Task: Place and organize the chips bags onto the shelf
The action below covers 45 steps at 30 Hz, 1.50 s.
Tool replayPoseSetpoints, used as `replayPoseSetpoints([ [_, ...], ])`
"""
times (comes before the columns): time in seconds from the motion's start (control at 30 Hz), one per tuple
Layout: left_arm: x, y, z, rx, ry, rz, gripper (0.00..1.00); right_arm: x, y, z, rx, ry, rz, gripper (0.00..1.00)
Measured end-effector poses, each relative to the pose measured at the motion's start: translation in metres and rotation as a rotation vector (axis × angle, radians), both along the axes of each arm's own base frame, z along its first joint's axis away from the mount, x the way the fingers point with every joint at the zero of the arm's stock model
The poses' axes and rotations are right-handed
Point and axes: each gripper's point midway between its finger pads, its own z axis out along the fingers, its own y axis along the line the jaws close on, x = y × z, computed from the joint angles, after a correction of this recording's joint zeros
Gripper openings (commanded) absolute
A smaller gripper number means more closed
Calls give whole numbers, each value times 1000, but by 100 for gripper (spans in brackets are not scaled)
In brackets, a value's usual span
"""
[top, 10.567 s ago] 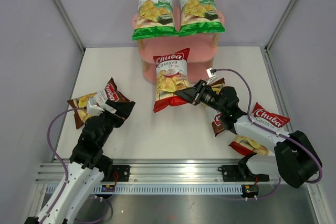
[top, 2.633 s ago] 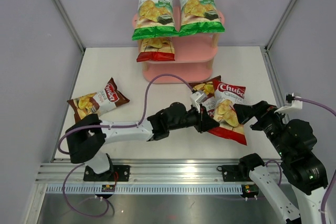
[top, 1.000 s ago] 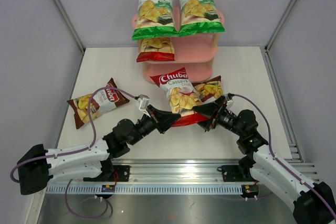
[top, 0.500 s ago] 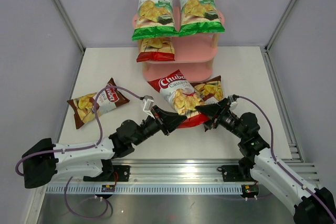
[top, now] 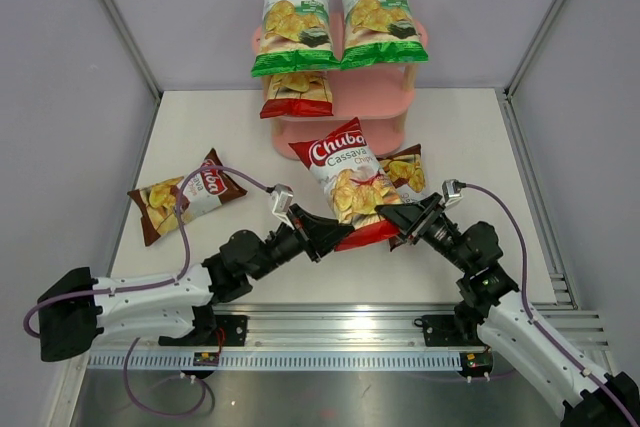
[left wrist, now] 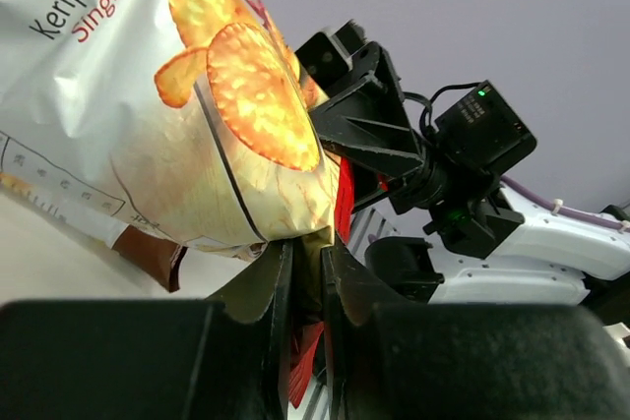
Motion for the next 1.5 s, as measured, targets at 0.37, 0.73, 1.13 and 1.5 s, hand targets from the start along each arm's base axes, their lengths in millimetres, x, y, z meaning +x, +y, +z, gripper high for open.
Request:
replayPoseSetpoints([
  [0.37, 4, 16, -14, 96, 4, 61, 50, 22, -9, -9, -80, -54, -121, 0],
  [0.73, 14, 49, -29, 198, 26, 186, 90, 39, -19, -14, -135, -75, -221, 0],
  [1.13, 32, 91, -73, 457, 115, 361, 99, 66, -26, 15, -118, -121, -307, 0],
  [1.5, 32, 100, -88, 526, 136, 374, 99, 109, -33, 45, -98, -154, -364, 0],
])
